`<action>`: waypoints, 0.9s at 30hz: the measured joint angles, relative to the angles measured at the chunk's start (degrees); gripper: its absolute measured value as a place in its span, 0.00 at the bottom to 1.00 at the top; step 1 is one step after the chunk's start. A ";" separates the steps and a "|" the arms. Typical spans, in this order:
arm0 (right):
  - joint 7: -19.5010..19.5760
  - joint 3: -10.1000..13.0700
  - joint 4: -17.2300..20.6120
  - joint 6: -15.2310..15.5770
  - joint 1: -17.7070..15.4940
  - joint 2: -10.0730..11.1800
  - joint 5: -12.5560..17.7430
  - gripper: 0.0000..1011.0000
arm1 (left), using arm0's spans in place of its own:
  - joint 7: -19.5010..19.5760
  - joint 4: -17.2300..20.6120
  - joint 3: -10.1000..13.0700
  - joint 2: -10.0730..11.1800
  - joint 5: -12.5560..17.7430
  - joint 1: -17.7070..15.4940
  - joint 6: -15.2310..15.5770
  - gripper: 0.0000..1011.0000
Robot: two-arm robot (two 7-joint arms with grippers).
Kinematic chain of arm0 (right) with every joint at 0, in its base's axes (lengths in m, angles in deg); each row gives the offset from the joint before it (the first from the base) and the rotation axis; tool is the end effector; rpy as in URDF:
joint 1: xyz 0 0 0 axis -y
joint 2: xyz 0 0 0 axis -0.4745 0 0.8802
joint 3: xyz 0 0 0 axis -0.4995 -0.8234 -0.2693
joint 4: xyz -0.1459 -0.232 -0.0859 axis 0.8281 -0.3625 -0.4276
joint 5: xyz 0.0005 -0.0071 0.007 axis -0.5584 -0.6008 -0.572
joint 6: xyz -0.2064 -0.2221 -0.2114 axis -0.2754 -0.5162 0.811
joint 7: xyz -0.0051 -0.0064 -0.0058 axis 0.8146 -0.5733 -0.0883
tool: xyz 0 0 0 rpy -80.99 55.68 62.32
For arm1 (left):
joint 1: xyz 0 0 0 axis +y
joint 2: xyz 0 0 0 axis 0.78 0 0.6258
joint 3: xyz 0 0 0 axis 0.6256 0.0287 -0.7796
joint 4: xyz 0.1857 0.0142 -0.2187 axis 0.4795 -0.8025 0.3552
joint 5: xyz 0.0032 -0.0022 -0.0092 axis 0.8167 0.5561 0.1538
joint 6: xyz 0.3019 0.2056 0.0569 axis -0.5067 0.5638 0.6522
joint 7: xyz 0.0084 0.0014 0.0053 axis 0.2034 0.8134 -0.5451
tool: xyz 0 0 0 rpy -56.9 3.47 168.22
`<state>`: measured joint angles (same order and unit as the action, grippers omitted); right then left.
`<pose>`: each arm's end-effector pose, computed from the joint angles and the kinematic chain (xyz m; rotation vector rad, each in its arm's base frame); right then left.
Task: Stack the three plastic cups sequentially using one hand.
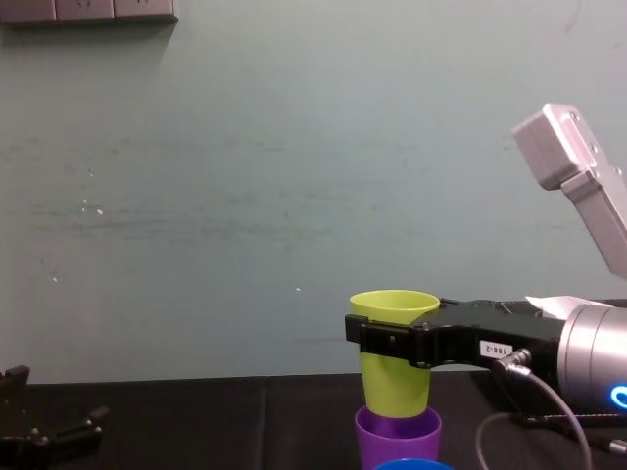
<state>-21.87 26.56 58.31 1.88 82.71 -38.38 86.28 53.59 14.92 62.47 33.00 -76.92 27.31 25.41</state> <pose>0.4669 0.0412 -0.2398 -0.0754 -0.0299 -0.8316 0.4151 0.0649 -0.3115 0.3044 -0.2851 1.2479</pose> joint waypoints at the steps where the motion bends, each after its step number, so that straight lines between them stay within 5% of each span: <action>1: 0.00 -0.05 -0.11 -0.06 0.02 -0.02 -0.01 0.73 | 0.00 0.00 0.00 0.00 0.00 0.00 0.00 1.00; 27: -0.45 -1.21 -5.07 -3.15 0.31 -0.74 -1.13 0.73 | 0.00 0.00 0.00 0.00 0.00 0.00 0.00 1.00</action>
<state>-22.32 25.35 53.25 -1.27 83.01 -39.11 85.15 53.59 14.92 62.47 33.00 -76.92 27.31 25.41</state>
